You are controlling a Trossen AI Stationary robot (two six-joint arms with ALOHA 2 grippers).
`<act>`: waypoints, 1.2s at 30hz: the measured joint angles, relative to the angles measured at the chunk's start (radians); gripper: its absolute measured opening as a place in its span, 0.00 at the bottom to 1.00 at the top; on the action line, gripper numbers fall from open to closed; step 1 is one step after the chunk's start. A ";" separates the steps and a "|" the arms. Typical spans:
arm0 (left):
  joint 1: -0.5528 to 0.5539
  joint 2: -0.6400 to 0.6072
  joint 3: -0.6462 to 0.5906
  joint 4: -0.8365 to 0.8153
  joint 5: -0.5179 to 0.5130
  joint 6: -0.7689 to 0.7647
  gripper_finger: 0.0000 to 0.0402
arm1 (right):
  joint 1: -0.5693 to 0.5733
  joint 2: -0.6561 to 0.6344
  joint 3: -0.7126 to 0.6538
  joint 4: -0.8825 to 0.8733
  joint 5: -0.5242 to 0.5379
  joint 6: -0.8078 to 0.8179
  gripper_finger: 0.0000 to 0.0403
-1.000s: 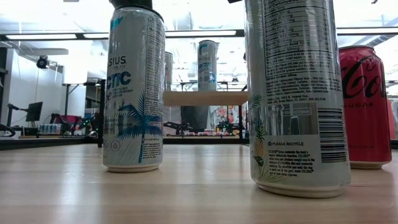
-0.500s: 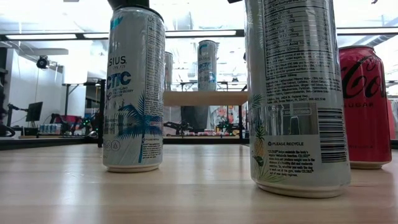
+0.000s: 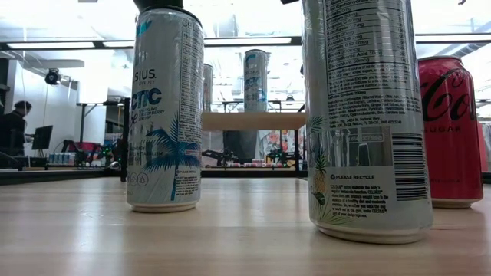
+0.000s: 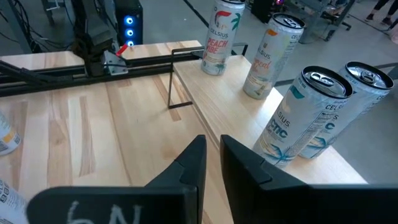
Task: Place canned beverage on shelf
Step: Put the white soda can on the shelf
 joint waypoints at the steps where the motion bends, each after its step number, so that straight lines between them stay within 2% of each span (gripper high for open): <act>1: 0.001 0.000 0.000 0.013 0.000 -0.010 0.00 | 0.000 0.000 0.000 0.000 0.000 -0.001 0.09; 23: 0.008 0.034 -0.001 -0.009 -0.001 -0.061 0.00 | 0.002 0.000 0.000 0.000 0.000 -0.006 0.09; 36: 0.008 0.007 0.000 -0.034 0.029 0.060 0.00 | 0.002 0.000 0.000 -0.001 0.000 -0.006 0.09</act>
